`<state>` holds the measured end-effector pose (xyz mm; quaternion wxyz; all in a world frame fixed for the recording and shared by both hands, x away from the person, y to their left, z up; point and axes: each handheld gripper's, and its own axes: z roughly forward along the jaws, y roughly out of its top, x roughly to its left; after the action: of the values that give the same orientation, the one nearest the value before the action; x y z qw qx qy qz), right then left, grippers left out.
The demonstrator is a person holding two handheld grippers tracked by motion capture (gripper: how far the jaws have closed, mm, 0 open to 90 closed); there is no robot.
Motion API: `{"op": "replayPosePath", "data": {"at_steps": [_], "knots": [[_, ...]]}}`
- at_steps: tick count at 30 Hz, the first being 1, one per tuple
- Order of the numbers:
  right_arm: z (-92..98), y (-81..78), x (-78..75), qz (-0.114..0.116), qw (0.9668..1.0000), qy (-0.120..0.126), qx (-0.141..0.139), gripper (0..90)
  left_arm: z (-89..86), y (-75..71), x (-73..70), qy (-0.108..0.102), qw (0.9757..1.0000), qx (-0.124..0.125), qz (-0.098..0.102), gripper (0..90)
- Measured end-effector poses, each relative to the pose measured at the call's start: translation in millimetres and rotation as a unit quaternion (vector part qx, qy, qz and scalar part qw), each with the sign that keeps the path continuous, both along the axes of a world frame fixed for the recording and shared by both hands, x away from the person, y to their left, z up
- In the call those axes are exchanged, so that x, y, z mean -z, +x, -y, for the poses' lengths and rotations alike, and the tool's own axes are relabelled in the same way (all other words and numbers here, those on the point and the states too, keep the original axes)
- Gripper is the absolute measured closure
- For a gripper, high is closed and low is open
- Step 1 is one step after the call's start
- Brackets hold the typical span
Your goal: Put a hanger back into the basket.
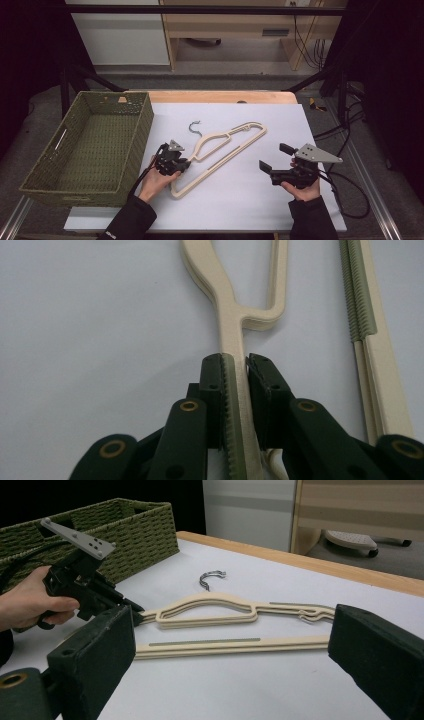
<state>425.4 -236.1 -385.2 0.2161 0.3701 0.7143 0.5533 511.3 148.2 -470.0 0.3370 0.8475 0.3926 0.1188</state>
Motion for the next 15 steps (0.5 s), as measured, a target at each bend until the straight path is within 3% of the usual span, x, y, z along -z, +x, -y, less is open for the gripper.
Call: {"op": "replayPosePath", "data": {"at_steps": [3,10,15], "knots": [[-2.6,2.2,1.9,-0.005,1.0000,-0.002,-0.002,5.6,0.4,-1.4,-2.3,0.009,0.9999,0.004,0.008,77.3],[-8.4,6.3,6.0,-0.013,0.9999,-0.008,-0.009,5.8,-3.7,-4.9,-13.0,-0.005,0.9996,-0.009,0.027,78.8],[-14.1,9.9,7.1,-0.013,0.9998,-0.007,-0.015,7.5,-1.7,-11.6,-20.5,-0.002,0.9988,-0.002,0.048,79.1]]}}
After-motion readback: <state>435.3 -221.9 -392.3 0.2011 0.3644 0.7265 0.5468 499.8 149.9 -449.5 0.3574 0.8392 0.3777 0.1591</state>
